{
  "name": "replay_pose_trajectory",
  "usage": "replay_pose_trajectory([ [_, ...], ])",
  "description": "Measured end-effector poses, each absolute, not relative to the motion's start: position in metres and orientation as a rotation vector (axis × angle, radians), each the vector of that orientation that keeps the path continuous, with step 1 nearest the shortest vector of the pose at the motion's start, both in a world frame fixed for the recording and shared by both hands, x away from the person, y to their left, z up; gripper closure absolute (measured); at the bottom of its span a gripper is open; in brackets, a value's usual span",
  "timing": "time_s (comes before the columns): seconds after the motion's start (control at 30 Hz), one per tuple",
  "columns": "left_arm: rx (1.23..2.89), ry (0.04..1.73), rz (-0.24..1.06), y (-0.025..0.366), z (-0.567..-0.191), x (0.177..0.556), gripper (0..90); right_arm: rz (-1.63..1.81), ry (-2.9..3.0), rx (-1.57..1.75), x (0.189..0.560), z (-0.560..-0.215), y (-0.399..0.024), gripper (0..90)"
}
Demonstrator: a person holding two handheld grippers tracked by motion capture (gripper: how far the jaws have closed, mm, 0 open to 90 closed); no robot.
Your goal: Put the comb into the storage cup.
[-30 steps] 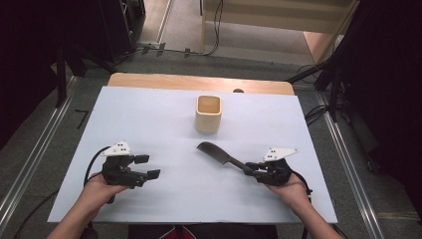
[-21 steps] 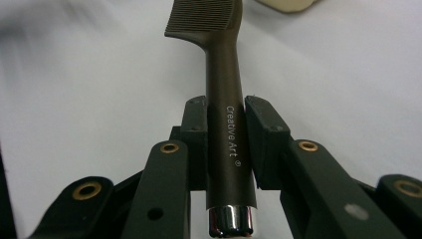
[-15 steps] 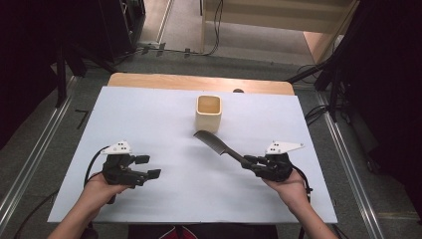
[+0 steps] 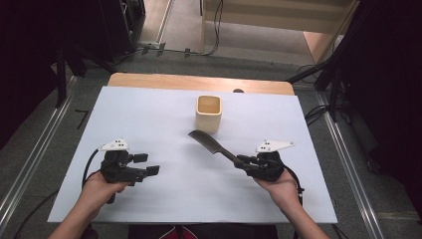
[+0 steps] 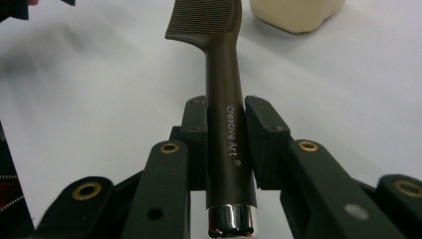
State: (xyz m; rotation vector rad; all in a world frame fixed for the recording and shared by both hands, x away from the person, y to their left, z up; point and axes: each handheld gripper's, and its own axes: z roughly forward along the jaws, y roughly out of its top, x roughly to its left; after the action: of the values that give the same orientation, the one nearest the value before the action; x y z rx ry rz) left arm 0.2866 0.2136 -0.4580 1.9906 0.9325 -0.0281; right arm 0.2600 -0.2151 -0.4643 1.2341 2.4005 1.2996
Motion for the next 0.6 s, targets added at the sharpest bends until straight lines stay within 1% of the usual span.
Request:
replay_pose_trajectory([
  [0.13,1.963,0.958,-0.071,0.213,-0.457,0.288,24.7,1.316,2.389,1.232,0.261,-0.462,-0.205,70.1],
  [0.37,1.951,0.967,-0.069,0.214,-0.456,0.288,24.6,1.306,2.383,1.225,0.263,-0.461,-0.180,70.1],
  [0.6,1.934,0.972,-0.064,0.213,-0.455,0.288,22.6,1.329,2.380,1.213,0.268,-0.458,-0.158,70.1],
])
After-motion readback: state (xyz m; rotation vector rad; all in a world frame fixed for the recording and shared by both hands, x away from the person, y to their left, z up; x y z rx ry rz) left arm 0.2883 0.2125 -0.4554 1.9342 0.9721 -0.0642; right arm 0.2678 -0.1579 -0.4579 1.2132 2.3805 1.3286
